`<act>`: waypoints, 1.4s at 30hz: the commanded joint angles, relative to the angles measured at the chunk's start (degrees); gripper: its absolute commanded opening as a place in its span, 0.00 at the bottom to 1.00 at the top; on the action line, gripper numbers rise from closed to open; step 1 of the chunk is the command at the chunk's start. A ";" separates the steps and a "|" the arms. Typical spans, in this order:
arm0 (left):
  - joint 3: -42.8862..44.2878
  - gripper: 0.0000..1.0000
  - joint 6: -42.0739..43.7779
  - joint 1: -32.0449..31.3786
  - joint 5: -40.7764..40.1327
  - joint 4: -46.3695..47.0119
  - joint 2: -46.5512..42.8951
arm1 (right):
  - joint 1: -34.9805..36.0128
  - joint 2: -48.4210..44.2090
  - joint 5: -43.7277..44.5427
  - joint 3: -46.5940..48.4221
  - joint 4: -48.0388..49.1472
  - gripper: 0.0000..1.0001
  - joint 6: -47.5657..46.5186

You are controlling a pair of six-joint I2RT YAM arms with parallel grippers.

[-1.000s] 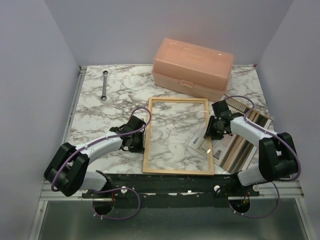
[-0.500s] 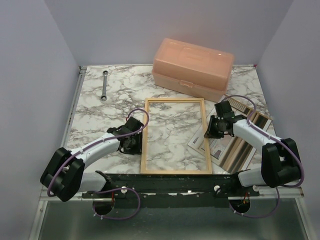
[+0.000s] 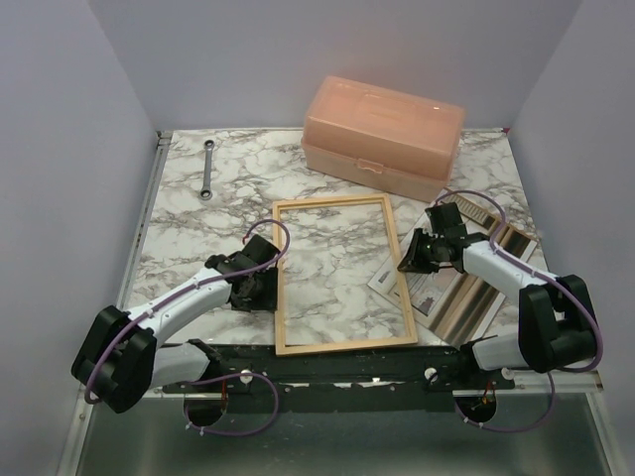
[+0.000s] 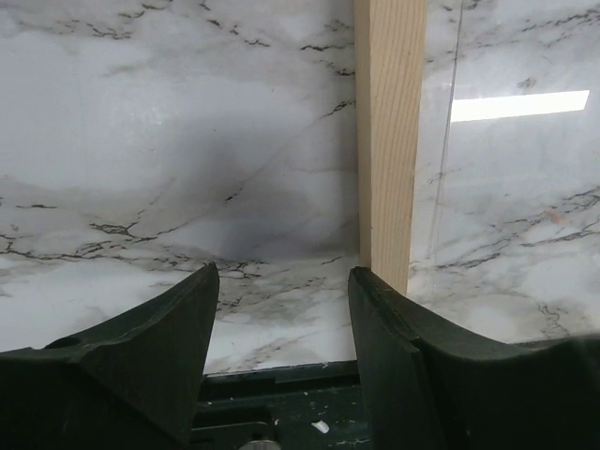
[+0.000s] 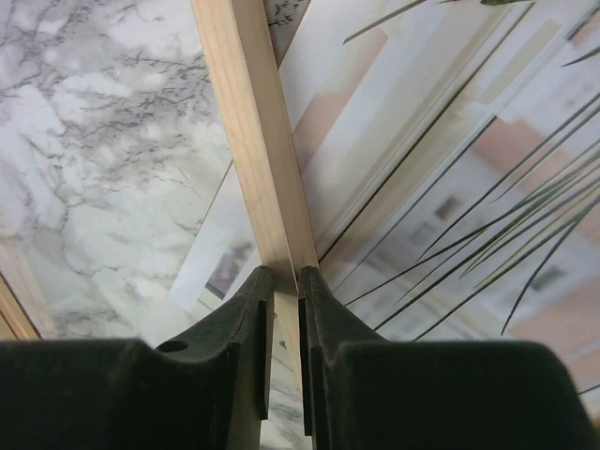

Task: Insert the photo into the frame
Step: Place the photo frame item in the photo frame.

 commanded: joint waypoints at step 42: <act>1.75 0.73 -4.52 0.73 2.48 3.05 -4.64 | -10.59 3.77 -20.20 -0.45 5.23 0.76 0.05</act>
